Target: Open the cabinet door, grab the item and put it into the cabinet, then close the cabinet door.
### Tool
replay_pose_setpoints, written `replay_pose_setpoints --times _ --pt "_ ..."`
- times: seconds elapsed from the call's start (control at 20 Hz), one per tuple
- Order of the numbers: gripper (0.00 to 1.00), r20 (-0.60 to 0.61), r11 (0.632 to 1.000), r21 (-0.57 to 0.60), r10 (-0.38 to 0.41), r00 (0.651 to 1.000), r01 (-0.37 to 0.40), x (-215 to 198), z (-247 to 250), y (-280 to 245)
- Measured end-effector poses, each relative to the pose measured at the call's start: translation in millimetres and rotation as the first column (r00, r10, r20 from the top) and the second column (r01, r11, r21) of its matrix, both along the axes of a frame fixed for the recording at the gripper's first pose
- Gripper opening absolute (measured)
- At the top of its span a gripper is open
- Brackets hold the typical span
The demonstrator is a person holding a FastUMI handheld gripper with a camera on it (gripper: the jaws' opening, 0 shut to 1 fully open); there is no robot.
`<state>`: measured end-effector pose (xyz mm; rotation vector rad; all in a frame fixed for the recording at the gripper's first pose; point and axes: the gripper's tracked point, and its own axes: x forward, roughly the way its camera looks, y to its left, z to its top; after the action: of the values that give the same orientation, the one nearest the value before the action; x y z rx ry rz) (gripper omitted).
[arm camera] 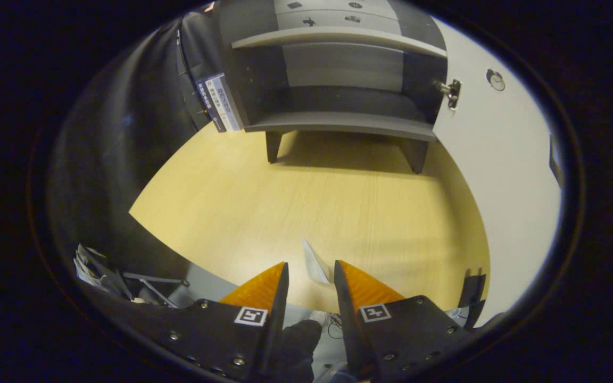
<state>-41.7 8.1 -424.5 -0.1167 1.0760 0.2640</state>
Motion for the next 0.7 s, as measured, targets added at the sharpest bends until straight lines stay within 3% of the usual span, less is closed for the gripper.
replay_pose_setpoints --times 0.45,0.5,0.55,0.7 --pt "0.49 -0.131 1.000 0.029 -0.001 0.991 0.005 -7 -53 -1" --pt "0.49 -0.118 0.999 0.044 -0.005 0.993 0.011 10 -60 2" --pt "0.26 -0.130 0.998 0.061 -0.015 0.991 0.023 1 -62 5" --pt "0.26 -0.112 0.999 0.041 -0.012 0.994 0.016 4 -54 6"
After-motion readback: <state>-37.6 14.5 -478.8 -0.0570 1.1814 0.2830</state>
